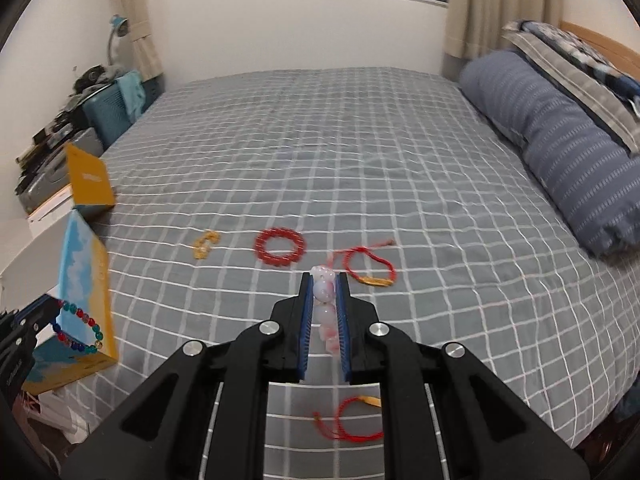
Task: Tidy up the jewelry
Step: 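Carry both held bracelets toward the white box, then lower the glass bead bracelet into the box with the left tool while the right tool lowers the pink bracelet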
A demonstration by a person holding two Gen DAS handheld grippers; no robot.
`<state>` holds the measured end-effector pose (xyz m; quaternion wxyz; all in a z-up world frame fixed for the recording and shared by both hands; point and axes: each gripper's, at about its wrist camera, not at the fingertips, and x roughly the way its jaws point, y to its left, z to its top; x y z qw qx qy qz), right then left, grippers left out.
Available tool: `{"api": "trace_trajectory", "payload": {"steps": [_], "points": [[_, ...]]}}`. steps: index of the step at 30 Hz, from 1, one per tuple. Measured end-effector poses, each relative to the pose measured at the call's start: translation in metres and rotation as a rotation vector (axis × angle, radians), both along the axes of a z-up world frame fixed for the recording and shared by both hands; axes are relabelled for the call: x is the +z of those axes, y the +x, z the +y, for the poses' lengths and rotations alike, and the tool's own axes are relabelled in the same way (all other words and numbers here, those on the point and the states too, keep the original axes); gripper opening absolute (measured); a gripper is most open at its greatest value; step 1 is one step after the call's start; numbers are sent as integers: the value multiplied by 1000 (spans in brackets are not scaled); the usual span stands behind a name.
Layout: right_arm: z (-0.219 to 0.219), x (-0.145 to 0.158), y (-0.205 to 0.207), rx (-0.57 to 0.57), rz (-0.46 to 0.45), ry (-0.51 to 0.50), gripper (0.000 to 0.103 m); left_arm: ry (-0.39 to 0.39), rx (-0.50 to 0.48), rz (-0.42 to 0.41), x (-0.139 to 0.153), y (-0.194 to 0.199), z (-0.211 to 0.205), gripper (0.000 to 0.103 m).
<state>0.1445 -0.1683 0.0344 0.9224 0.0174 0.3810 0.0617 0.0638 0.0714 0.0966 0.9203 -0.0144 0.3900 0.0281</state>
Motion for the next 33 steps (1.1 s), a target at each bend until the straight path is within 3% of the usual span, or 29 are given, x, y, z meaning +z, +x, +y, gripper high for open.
{"api": "trace_trajectory", "payload": {"steps": [17,25,33], "points": [[130,54,-6,239,-39,10,11,31,193,-44,51,-33,95,9],[211,62,-16,373,-49,28,11,30,328,-36,47,-59,156,9],[286,60,-35,493,-46,27,11,6,420,11,15,-82,201,9]]}}
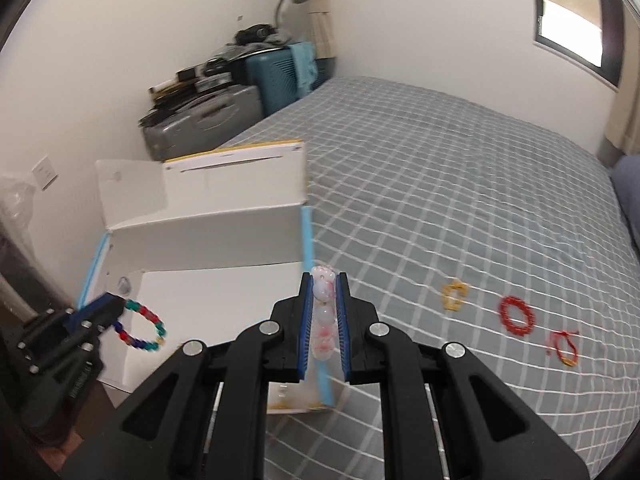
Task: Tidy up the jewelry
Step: 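Lower the glass bead bracelet into the box with the left tool while the right tool lowers the pink bracelet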
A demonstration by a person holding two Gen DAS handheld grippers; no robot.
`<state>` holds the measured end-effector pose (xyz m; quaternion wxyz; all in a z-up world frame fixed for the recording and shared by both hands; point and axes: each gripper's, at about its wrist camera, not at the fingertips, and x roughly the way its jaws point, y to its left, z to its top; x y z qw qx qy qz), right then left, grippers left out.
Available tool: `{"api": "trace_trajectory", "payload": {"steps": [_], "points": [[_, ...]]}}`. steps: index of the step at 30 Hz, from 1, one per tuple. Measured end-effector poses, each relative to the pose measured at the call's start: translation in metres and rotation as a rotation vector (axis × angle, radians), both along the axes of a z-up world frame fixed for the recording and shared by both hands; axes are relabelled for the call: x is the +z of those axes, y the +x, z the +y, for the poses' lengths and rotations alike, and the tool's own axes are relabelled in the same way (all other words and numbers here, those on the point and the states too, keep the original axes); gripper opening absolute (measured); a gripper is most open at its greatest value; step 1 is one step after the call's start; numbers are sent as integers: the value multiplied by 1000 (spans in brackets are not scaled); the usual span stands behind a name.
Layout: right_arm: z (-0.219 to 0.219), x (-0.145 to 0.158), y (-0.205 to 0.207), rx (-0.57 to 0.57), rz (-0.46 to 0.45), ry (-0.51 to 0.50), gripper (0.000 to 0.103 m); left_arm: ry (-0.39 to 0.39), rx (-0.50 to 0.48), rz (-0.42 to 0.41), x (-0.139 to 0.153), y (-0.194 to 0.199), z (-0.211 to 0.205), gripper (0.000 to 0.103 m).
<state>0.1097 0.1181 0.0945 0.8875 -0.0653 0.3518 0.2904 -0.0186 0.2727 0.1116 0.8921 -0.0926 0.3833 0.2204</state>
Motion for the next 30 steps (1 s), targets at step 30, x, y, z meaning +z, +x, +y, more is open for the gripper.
{"api": "trace_trajectory", "payload": {"steps": [30], "points": [[92,-111,-6,104,133,-137,13,-86,103,78,-78,-6,53,10]]}}
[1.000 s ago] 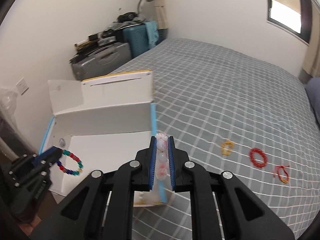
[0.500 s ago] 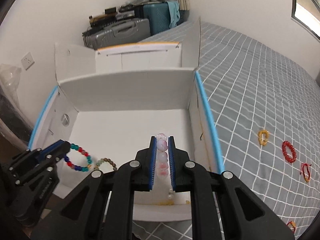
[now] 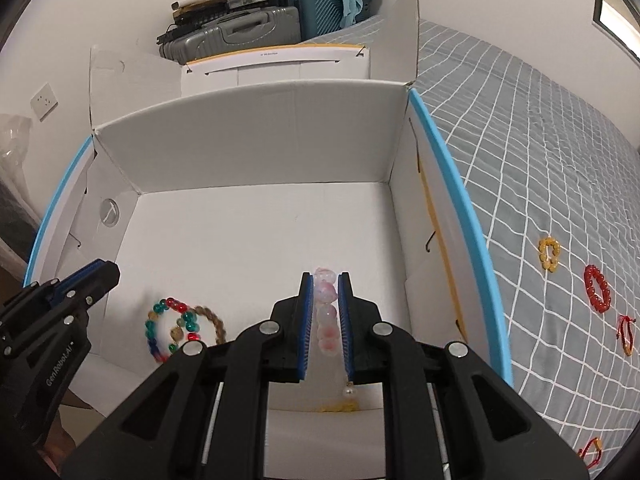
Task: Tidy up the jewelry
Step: 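Lower the glass bead bracelet into the box with the left tool while the right tool lowers the pink bracelet, then open both tools and move them back over the bracelets on the bed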
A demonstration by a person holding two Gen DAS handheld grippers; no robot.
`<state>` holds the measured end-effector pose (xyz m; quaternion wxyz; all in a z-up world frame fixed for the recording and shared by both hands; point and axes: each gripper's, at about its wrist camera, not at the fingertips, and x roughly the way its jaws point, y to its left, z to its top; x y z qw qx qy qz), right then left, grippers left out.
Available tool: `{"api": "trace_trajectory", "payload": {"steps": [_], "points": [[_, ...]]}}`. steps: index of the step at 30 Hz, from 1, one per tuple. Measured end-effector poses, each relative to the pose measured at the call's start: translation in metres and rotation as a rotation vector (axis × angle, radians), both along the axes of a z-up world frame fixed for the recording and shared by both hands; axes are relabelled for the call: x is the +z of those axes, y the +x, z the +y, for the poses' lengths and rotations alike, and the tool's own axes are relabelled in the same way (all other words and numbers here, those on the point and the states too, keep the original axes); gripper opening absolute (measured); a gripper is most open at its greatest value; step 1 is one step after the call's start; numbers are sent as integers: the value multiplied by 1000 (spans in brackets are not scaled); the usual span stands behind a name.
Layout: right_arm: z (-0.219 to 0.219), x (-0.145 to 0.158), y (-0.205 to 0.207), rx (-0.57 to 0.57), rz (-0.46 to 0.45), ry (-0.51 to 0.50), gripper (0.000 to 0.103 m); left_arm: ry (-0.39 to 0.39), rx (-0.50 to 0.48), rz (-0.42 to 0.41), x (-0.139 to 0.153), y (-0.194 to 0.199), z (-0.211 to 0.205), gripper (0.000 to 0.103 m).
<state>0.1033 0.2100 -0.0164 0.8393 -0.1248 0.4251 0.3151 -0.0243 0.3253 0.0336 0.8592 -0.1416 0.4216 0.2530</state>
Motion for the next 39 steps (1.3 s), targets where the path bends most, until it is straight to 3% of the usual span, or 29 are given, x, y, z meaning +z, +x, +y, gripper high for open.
{"api": "trace_trajectory", "payload": {"steps": [4,6,8,9,10,12,15,25,39], "points": [[2,1,0,5,-2,3,17,-1,-2,-8,2,-3,-1,12],[-1,5,-3,2,-14,13,38,-2,-2,-15,4,-6,-2,15],[-5,10,-6,0,-25,31,54,3,2,-30,8,-8,-3,32],[-7,12,-8,-2,-31,43,58,8,4,-39,9,-9,-3,46],[-9,16,-9,-7,-42,51,60,15,8,-47,11,-10,-4,53],[-13,22,-12,-15,-63,60,73,21,10,-63,15,-13,-5,57],[-23,31,-17,-48,-121,74,85,26,-2,-82,21,-16,-9,63],[-67,55,-20,-121,-206,109,94,33,-24,-145,42,-16,-29,84],[-163,70,-7,-248,-243,75,94,84,-123,-190,69,14,-94,96]]}}
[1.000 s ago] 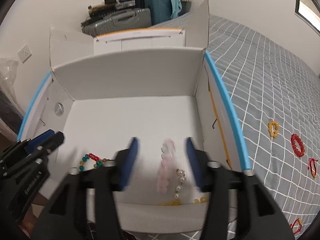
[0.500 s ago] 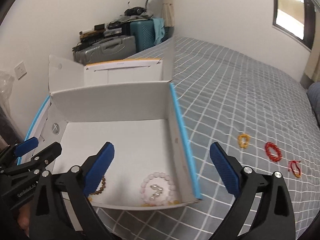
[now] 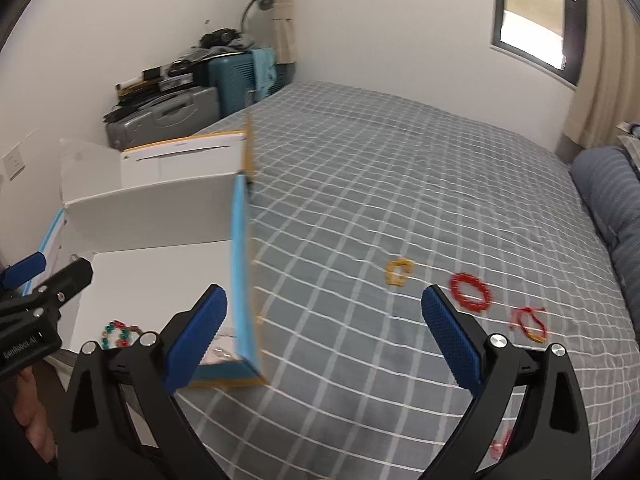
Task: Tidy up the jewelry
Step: 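Open both tools and move them back over the bracelets on the bed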
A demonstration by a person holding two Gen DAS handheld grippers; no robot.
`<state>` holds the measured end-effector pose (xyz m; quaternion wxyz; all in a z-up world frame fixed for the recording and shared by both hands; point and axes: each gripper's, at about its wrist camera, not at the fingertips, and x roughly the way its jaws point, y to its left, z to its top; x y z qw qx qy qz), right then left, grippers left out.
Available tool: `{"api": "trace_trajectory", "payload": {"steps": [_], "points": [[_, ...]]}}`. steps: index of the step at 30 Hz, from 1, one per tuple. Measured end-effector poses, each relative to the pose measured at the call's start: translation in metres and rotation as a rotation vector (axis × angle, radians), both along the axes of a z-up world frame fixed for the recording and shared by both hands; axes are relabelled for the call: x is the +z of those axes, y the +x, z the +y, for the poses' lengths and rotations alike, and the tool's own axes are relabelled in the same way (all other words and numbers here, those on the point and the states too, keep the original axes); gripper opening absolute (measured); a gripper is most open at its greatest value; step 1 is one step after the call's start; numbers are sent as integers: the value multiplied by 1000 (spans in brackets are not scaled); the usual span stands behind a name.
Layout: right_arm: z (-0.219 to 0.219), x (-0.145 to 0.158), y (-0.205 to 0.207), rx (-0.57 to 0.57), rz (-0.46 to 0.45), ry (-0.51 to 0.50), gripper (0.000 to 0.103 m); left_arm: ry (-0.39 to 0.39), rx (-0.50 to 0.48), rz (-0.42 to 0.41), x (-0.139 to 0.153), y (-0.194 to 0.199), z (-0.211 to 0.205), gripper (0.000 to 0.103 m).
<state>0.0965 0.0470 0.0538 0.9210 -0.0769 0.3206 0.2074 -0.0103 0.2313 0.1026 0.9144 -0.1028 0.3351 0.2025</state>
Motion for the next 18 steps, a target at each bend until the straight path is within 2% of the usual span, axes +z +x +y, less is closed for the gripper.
{"api": "trace_trajectory", "payload": {"steps": [8,18], "points": [[-65,-1,10,-99,3,-26,94,4,-87,-4,4,29,-43,97],[-140,-18,29,-230,39,-35,94,7,-189,7,3,67,-94,97]]}}
